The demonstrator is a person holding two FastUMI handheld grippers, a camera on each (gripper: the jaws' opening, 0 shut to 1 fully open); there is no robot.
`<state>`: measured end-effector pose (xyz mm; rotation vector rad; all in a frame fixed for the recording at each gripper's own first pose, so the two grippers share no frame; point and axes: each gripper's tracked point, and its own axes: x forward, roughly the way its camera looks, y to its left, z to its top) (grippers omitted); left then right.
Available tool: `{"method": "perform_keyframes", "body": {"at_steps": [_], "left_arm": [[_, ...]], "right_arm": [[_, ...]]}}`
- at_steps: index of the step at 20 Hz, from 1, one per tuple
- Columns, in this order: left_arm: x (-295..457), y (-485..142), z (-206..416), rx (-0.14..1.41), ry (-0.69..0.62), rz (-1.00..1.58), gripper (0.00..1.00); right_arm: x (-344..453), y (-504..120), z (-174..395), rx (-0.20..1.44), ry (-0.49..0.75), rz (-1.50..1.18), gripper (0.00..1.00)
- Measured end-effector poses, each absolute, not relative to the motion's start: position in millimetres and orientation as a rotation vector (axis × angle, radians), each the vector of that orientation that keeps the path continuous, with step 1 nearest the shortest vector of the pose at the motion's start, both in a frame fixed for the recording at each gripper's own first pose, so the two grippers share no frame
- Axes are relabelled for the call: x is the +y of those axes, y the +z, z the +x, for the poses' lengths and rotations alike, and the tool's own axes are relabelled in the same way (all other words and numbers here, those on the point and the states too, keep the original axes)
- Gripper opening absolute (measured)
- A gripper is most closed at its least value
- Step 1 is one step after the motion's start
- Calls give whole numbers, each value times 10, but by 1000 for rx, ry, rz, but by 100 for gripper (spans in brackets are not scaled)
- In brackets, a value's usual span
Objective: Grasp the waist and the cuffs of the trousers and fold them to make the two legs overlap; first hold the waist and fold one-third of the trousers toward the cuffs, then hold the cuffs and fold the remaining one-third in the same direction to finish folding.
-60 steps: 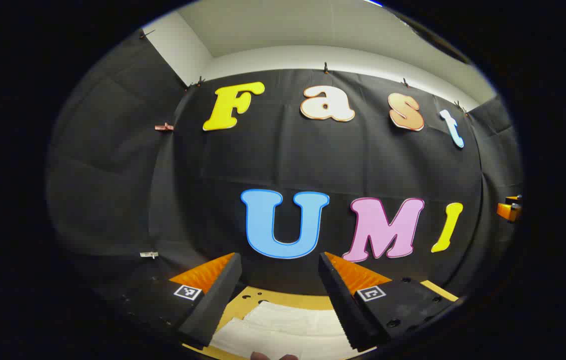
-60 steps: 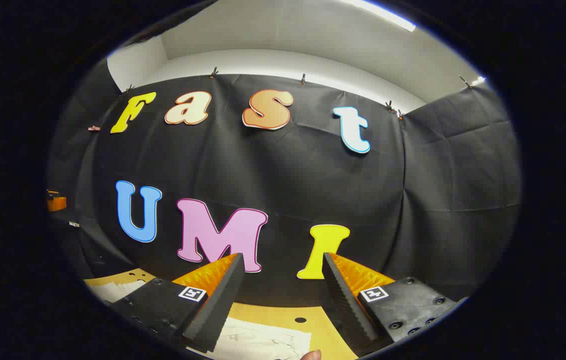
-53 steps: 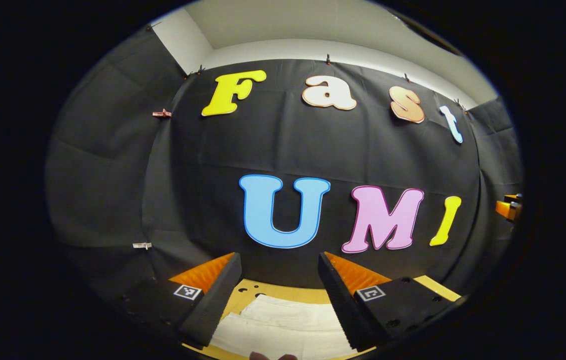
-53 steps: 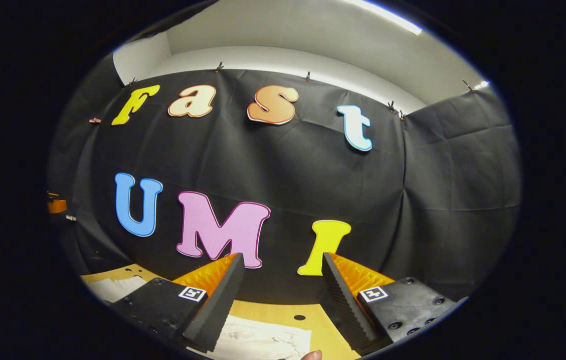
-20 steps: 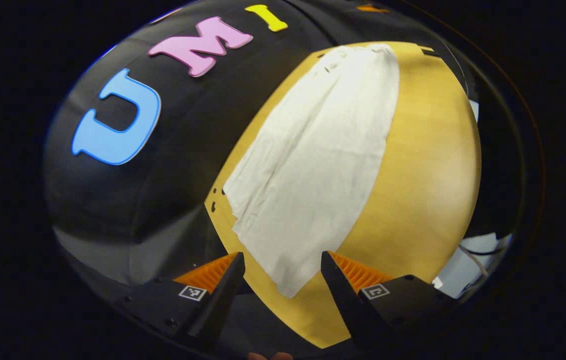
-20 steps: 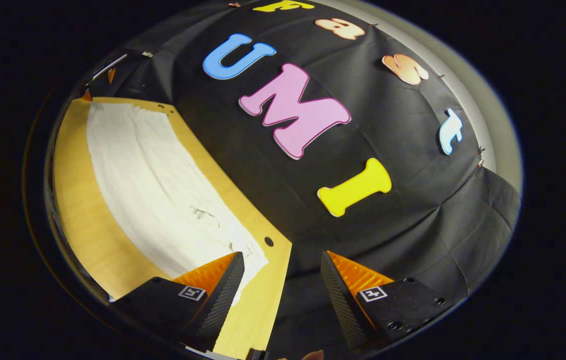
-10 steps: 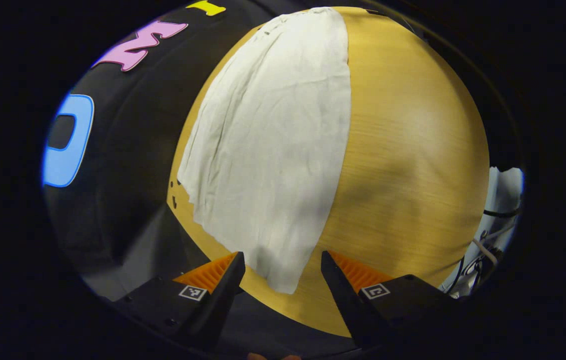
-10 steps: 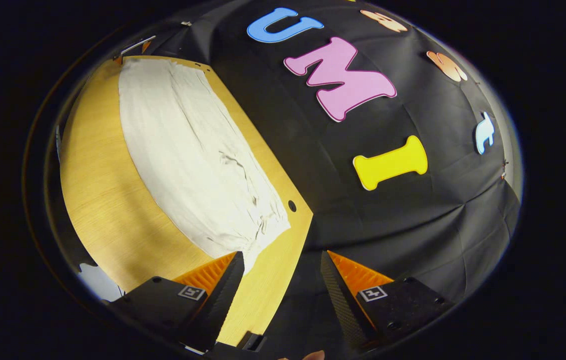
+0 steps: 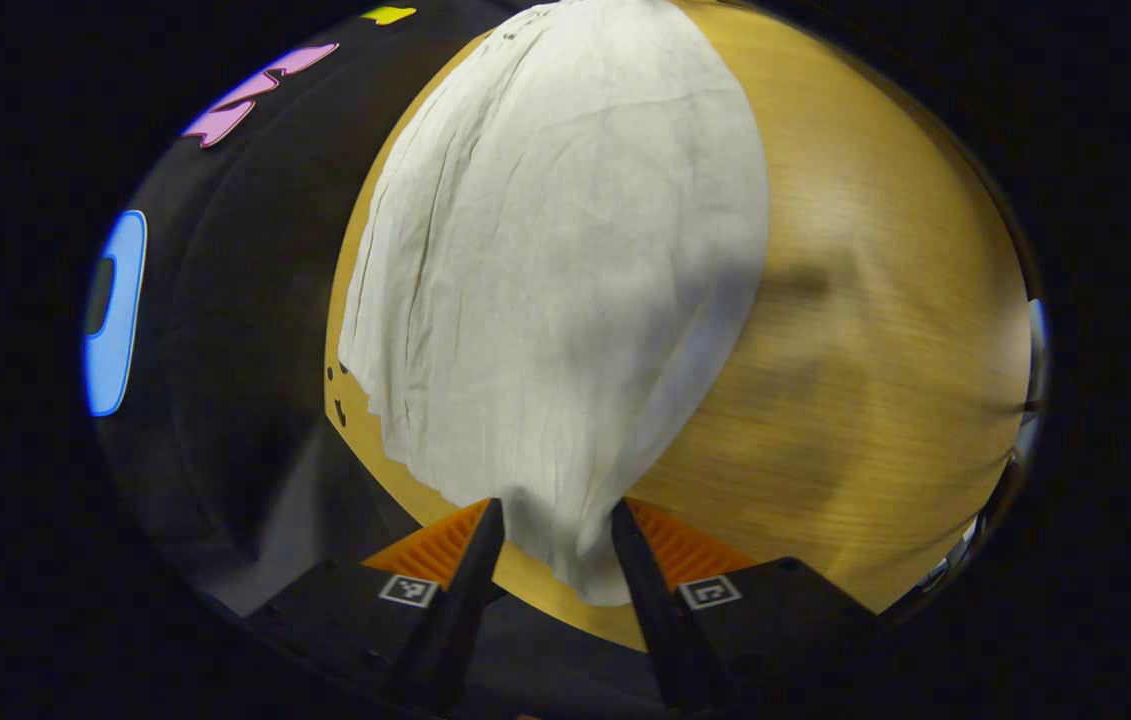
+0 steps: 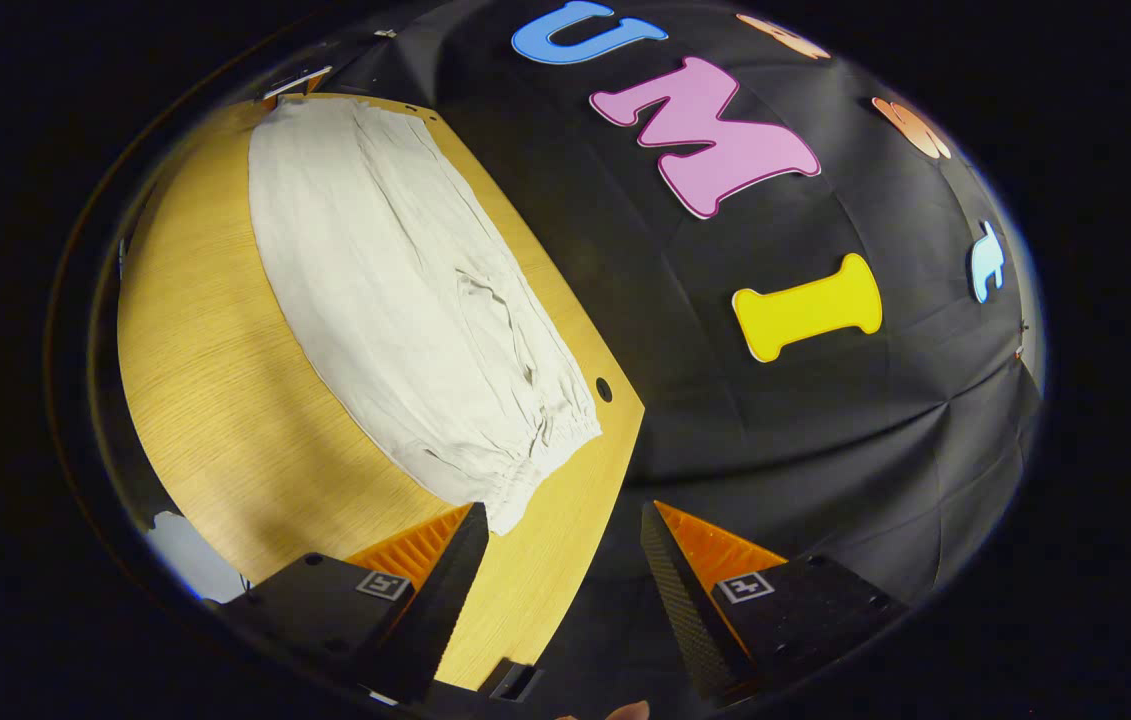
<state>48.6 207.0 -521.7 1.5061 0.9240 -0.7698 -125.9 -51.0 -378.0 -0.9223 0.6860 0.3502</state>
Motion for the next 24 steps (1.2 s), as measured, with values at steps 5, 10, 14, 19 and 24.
{"method": "perform_keyframes", "body": {"at_steps": [5, 10, 14, 19, 24], "left_arm": [[2075, -5320, 584, 953, -768, 1565, 16], [2041, -5325, 596, 957, -763, 1541, 5], [2029, -5318, 577, 975, -750, 1510, 5], [2035, -5302, 562, 974, -733, 1524, 5], [2026, -5295, 566, 966, -724, 1573, 6]], "right_arm": [[-510, -4072, -1167, 699, 469, -1007, 95], [-537, -4508, -1219, 737, 651, -1124, 95], [-556, -4882, -1198, 768, 761, -1203, 94], [-563, -5279, -1000, 790, 836, -1278, 95], [-462, -5521, -823, 818, 895, -1310, 78]]}}
